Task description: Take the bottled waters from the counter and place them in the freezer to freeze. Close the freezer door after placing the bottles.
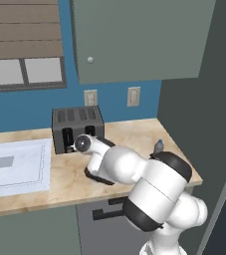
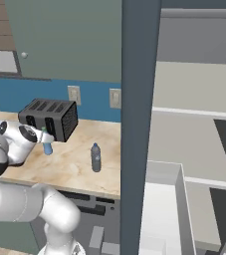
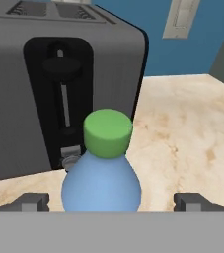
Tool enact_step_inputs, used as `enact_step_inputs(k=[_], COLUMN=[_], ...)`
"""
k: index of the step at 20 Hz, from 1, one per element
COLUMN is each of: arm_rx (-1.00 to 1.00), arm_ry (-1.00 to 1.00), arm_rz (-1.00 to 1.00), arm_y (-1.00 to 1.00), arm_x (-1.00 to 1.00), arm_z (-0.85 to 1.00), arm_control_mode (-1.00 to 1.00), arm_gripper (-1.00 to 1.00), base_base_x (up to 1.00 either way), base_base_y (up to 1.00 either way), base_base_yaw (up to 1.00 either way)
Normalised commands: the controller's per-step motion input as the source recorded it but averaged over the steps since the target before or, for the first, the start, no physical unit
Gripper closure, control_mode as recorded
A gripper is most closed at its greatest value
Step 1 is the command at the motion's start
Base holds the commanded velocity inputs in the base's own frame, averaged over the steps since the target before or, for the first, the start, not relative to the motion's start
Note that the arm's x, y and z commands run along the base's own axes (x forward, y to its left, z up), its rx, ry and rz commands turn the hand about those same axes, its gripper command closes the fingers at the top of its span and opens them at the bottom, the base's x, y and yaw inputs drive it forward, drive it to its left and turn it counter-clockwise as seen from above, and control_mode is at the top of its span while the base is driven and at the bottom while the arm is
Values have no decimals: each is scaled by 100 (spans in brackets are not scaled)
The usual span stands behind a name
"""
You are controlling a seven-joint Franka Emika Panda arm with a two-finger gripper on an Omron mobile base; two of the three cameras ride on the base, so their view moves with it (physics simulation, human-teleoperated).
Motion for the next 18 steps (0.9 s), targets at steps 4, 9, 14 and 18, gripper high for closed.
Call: enact_step_inputs(k=[4,9,14,18], arm_rx=[0,1,1,0], arm_ry=[6,6,8,7], arm_rz=[0,0,0,0], arm_y=[2,0,18,14], arm_x=[0,0,0,3], arm_z=[0,0,0,0], arm_control_mode=[-100,-100,-100,-100], arm_gripper=[-100,-100,-100,-100], base_base_x=[0,0,0,0], base_base_y=[0,0,0,0], base_base_yaw=[0,0,0,0])
